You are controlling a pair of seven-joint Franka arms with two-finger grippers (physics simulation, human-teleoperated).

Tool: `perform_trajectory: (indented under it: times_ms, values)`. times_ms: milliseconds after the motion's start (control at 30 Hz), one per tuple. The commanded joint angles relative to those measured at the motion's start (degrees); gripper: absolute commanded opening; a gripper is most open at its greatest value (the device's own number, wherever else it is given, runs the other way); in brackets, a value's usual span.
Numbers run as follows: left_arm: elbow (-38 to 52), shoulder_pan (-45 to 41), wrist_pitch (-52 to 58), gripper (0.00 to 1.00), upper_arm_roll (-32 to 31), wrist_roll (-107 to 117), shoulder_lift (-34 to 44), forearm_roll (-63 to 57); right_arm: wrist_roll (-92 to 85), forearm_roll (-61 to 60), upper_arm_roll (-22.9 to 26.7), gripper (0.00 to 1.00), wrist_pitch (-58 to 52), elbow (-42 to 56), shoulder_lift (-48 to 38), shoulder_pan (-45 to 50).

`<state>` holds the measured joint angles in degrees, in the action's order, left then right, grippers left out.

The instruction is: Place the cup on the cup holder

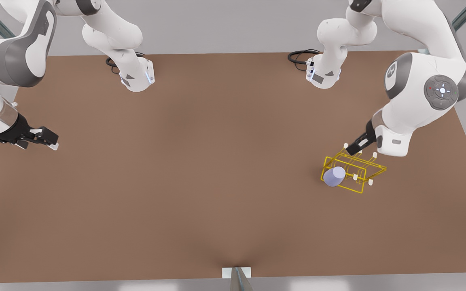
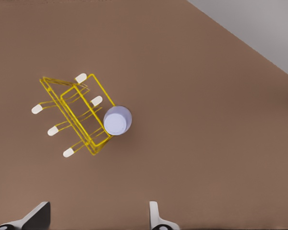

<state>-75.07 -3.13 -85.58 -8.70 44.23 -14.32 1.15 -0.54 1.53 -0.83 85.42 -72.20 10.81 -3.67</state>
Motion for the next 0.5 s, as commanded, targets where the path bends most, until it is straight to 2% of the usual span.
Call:
perform_trajectory:
  times_ms: [0,167,267,467]
  values:
    - [0.02,0.58,-3.72,1.00,-0.52,-44.32,-0.53,-0.88,-0.16,0.05,0.21,1.00,-0.07,0.04,-0.09,-0.11]
    - [0.10,0.49,-3.72,1.00,-0.52,-43.28,-0.71,-2.99,-0.08,-0.39,0.21,1.00,-0.25,0.04,-0.18,-0.02]
    - [0.28,0.49,-3.63,1.00,-0.52,-32.46,-0.18,-2.64,-0.08,-0.30,0.12,1.00,-0.25,0.04,-0.36,0.07]
    - [0.28,0.58,-3.19,1.00,-0.52,-32.54,-0.18,-2.64,-0.08,-0.56,0.56,1.00,-0.25,0.04,-0.36,-0.02]
